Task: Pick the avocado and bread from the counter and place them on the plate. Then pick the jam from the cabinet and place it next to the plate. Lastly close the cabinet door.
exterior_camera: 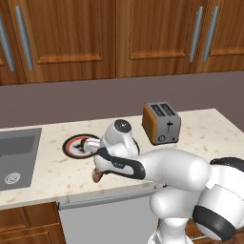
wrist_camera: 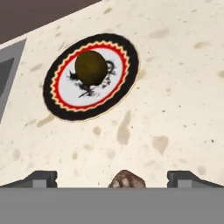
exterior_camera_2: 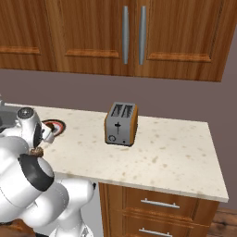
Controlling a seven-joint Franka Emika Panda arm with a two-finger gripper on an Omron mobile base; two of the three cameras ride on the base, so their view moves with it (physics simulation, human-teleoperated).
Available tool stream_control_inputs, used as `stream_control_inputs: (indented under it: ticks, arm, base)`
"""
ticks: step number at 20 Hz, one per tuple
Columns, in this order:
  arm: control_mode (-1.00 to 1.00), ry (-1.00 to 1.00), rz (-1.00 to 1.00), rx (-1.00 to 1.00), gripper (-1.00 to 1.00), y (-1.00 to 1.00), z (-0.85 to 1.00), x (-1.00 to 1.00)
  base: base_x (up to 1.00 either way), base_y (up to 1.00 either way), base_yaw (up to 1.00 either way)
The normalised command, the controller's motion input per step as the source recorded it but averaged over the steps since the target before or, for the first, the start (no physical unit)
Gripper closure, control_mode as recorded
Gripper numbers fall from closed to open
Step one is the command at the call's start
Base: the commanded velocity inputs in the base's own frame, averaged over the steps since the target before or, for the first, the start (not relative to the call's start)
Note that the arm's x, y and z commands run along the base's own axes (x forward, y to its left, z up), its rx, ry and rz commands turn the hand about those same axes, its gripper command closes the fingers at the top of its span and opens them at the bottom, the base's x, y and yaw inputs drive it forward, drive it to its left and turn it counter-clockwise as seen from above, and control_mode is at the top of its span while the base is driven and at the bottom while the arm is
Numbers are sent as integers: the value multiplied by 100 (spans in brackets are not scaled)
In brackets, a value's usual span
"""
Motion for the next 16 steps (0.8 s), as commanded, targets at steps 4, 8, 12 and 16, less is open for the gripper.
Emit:
stream_control_inputs:
  ticks: [4, 8, 12, 16]
  arm:
    - [-100, 12, 0, -2, -100, 5, 0, 0]
    - [-100, 11, 0, 0, -100, 1, -4, 0]
    - [-100, 12, 0, 0, -100, 0, -21, -1]
    - [-100, 8, 0, 0, -100, 4, -23, -21]
  base:
    - [0, 0, 0]
    - [0, 0, 0]
    - [0, 0, 0]
    - [0, 0, 0]
